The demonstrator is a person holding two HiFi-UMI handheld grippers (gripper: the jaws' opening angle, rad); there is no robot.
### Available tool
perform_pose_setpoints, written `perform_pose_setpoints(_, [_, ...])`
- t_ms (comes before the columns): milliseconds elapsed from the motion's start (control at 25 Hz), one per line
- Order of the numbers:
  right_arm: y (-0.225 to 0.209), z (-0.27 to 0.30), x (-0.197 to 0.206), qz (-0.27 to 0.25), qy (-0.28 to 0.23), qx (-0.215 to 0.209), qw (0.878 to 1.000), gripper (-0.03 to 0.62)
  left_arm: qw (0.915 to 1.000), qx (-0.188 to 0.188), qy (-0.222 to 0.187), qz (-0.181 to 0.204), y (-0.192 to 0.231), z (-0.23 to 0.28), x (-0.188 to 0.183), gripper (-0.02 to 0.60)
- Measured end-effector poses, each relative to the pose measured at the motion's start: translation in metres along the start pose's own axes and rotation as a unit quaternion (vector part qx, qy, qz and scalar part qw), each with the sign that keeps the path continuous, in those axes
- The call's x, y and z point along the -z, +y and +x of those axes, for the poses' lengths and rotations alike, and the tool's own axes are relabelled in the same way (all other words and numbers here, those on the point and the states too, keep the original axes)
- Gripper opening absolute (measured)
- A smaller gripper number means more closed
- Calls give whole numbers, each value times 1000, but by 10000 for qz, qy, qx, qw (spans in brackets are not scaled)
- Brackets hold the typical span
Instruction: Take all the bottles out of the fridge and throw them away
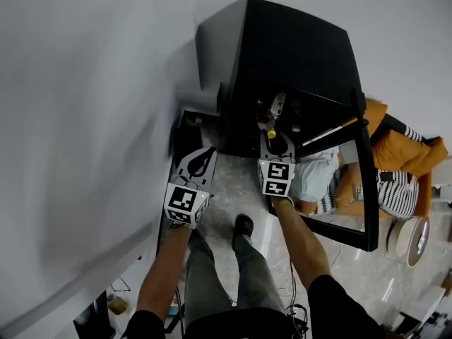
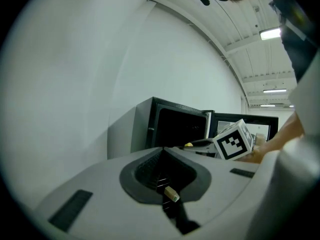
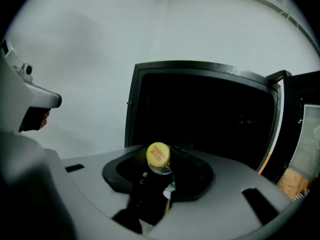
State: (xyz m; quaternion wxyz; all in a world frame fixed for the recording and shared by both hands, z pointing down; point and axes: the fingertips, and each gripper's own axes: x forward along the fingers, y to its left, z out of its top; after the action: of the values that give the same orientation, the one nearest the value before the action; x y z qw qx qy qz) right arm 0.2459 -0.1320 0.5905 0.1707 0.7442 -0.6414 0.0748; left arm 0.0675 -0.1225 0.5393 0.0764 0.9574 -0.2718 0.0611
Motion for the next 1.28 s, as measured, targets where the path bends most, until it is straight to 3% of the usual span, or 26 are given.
perform_pose_setpoints(360, [-18,-79,-75,394,76,-474,9981,144,9998,-192,23,54,-34,-23,-71,0])
perform_pose_setpoints(680, [-10,-147,-101,367,155,-907,9951,144,9989,-368,183,231,-58,-49,-106,0])
perform_pose_setpoints(1040, [-13,-164,-112,224,78,-1250,9919,144,9968,-771,-47,189,-66,-63,-126,0])
perform_pose_setpoints(1280, [8,-161,-121,88,-19,-1681,9857,144,9929,-1160,-133,219,-62,-84,-131,0])
